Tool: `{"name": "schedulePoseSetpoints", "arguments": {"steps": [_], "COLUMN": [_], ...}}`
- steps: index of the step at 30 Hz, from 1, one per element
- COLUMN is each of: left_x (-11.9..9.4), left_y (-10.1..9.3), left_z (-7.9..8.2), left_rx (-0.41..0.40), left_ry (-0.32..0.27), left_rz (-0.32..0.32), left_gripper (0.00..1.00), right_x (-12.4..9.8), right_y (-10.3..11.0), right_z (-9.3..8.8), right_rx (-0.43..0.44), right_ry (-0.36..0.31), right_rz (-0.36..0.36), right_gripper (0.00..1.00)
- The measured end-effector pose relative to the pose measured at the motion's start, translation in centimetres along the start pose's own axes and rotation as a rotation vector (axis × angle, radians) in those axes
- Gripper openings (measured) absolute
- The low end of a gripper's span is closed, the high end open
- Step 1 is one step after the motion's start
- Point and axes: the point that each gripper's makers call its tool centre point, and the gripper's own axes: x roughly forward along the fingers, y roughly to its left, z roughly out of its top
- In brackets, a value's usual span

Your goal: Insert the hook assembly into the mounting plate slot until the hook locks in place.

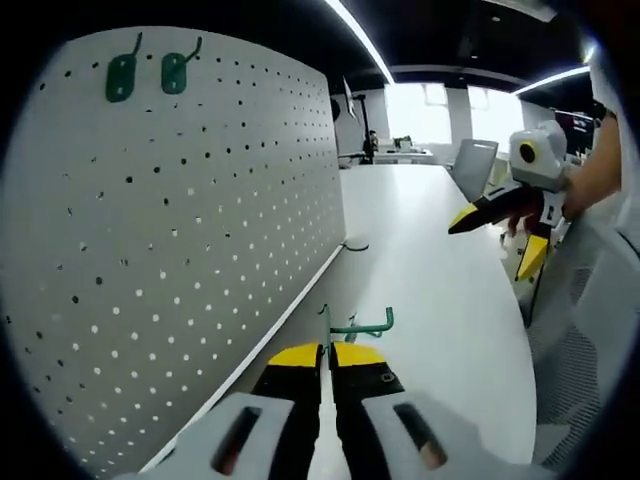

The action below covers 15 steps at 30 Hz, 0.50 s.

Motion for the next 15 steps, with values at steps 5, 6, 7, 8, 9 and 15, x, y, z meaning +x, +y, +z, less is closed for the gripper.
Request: {"name": "schedulePoseSetpoints", "arguments": {"steps": [5,6,7,8,9,15], "left_x": [-0.9,-1.0,-1.2,-1.3,-1.5,-2.6], "left_y": [0.0,-0.1,-0.1,-0.1,-0.1,-0.2], "left_z": [0.7,0.9,1.0,1.0,1.2,2.6], "left_rx": [-0.008,-0.01,-0.011,-0.011,-0.018,-0.034], "left_ry": [-0.037,-0.043,-0.05,-0.053,-0.062,-0.119], "left_rz": [0.025,0.025,0.03,0.032,0.036,0.059], "left_gripper": [0.03,0.03,0.03,0.03,0.03,0.03], "right_x": [0.0,0.0,0.0,0.0,0.0,0.1], "right_y": [-0.1,-0.1,-0.1,-0.1,0.0,0.1], "right_z": [0.0,-0.1,-0.1,-0.1,-0.1,-0.1], "right_rx": [0.001,0.001,0.002,0.002,0.003,-0.002], "right_ry": [0.0,0.0,-0.001,0.0,0.001,0.006], "right_rz": [-0.002,-0.002,-0.002,-0.002,0.0,0.005], "right_gripper": [0.66,0.66,0.66,0.66,0.66,0.66]}}
